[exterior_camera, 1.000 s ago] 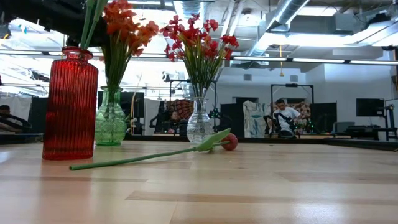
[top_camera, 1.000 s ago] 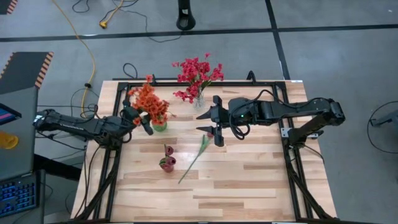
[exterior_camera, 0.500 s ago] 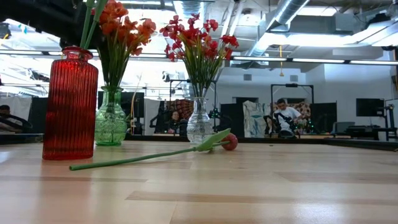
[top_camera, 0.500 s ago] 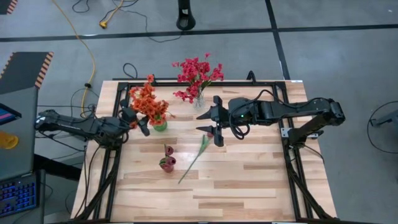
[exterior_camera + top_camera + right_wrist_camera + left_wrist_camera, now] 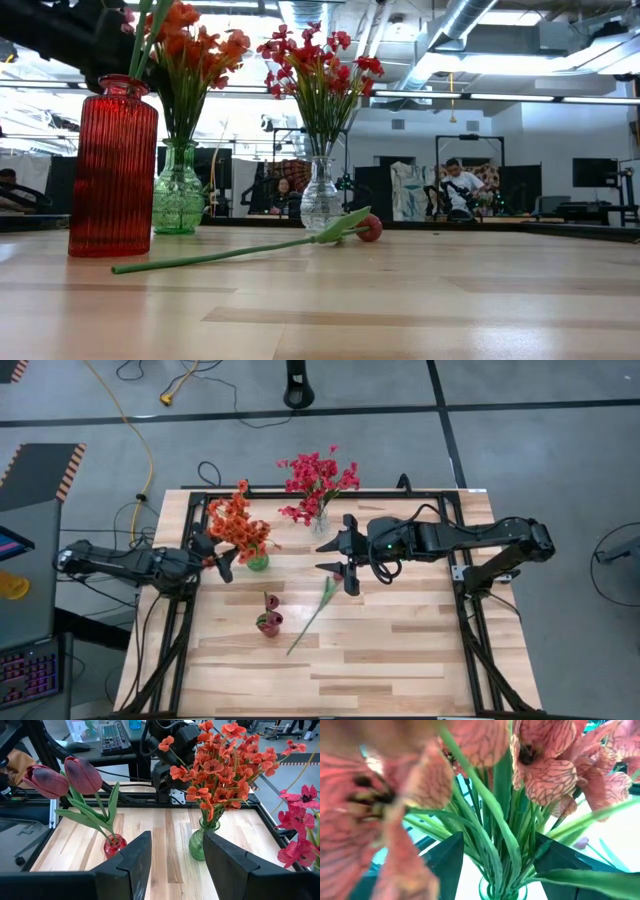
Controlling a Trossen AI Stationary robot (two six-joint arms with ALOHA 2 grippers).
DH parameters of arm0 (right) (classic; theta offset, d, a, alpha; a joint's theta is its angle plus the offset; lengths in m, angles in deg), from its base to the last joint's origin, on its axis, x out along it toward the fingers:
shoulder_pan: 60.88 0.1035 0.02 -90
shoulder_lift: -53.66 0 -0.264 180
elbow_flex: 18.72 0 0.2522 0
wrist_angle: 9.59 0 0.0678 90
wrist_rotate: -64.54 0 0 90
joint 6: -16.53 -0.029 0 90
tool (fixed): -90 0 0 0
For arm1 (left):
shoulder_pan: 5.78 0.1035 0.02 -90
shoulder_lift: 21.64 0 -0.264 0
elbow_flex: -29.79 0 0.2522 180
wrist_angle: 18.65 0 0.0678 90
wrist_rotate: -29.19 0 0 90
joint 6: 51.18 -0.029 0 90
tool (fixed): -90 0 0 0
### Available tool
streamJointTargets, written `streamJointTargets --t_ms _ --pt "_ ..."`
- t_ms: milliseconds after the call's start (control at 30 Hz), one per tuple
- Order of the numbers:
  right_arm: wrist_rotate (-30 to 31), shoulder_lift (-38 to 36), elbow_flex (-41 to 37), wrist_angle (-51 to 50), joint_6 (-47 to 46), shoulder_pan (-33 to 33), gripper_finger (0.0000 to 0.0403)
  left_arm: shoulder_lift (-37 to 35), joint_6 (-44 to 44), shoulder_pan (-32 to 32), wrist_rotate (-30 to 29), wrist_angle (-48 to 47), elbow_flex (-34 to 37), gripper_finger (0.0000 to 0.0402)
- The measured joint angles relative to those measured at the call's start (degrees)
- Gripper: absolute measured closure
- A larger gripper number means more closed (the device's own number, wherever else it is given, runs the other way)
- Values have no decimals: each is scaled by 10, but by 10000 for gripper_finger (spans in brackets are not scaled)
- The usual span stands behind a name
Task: Sort flowers into vase by color
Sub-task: Put the orange flower into the green vase
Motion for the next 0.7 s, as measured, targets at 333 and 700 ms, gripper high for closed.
streamJointTargets --t_ms 333,700 --pt "0 0 0 -1 -47 0 200 -53 6 0 27 -65 0 187" --pt "38 0 0 -17 -111 0 200 -99 16 0 110 -127 0 187"
